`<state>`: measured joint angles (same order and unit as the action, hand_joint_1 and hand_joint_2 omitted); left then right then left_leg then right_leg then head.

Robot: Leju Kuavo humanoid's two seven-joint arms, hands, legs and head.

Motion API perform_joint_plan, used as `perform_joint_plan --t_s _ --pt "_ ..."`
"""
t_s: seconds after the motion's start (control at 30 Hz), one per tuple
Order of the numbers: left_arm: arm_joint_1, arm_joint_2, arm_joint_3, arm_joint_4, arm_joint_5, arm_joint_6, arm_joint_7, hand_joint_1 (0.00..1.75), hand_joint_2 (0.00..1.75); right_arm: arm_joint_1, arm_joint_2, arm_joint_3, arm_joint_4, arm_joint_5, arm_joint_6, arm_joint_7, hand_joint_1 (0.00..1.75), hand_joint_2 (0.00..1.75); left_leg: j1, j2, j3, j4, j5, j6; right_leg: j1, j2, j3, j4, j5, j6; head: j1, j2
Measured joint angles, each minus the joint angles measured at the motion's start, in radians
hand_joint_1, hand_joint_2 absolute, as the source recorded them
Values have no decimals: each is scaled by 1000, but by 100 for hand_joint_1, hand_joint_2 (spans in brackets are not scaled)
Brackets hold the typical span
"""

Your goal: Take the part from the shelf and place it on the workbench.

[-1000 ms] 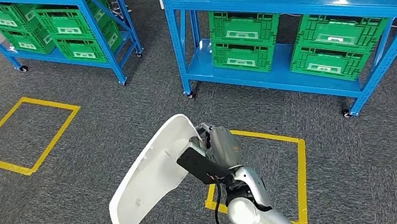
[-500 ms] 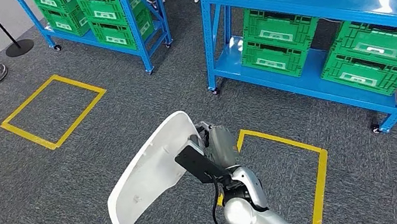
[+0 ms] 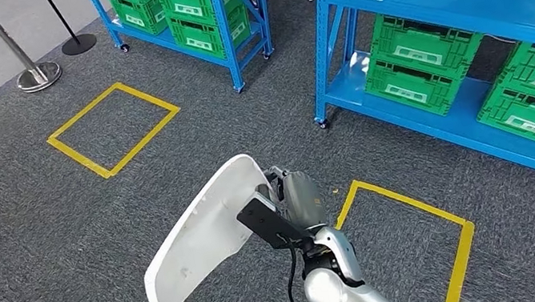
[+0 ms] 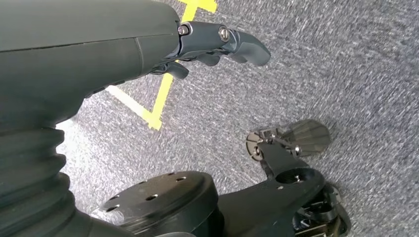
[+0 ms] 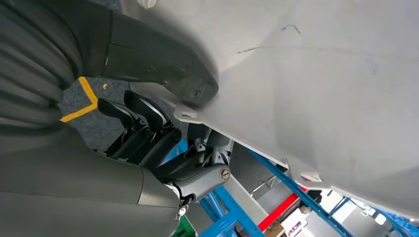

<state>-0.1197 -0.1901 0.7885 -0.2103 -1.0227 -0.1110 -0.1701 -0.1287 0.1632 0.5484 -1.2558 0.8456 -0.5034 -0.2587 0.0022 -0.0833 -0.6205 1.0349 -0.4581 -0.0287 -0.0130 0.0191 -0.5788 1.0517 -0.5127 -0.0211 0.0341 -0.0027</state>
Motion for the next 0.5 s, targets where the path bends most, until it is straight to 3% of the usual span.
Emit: perform_joint_plan --t_s 0.07,0.1,0.17,0.2,0.23,0.27,0.33,0.4,0.43,0.5 --pt "0 1 0 0 0 0 0 0 175 -1 2 0 0 9 0 3 175 175 0 33 -24 47 -32 -9 -2 -17 5 -6 5 -13 -4 0" --pt "-1 1 0 0 0 0 0 0 175 -1 2 0 0 13 0 4 175 175 0 54 -47 99 -63 -13 -2 -27 5 -7 5 -17 -5 0" --pt "-2 1 0 0 0 0 1 0 175 -1 2 -1 0 20 1 7 175 175 2 72 -105 226 -125 -19 0 -48 4 -7 4 -21 -7 0" --pt "-1 1 0 0 0 0 2 0 175 0 2 -1 0 23 1 8 175 175 3 75 -121 264 -136 -21 0 -59 4 -7 3 -22 -7 0" --pt "0 1 -1 0 0 0 3 0 175 0 2 -1 1 25 1 8 175 175 3 77 -120 267 -128 -20 0 -70 5 -7 2 -22 -7 0" --pt "0 1 -1 0 0 0 4 0 175 0 2 -1 1 26 1 8 175 175 3 81 -99 230 -103 -18 1 -80 6 -7 1 -21 -7 0" --pt "-1 2 -1 0 0 0 7 0 175 0 2 -1 0 29 1 9 175 175 -3 116 -24 93 -45 -10 3 -100 11 -6 -4 -15 -8 0" --pt "-4 2 0 0 1 0 9 0 175 0 2 -1 0 31 2 9 175 175 -11 144 23 5 -19 2 8 -118 15 -6 -9 -6 -7 0" --pt "-4 2 0 0 2 0 9 0 175 0 2 -1 0 32 3 9 175 175 -15 143 25 -4 -19 7 10 -126 16 -7 -10 -1 -6 0" --pt "-1 3 0 0 3 0 8 0 175 -1 3 -2 0 34 6 10 175 175 -12 119 25 -9 -13 17 9 -135 20 -8 -13 9 -5 0"
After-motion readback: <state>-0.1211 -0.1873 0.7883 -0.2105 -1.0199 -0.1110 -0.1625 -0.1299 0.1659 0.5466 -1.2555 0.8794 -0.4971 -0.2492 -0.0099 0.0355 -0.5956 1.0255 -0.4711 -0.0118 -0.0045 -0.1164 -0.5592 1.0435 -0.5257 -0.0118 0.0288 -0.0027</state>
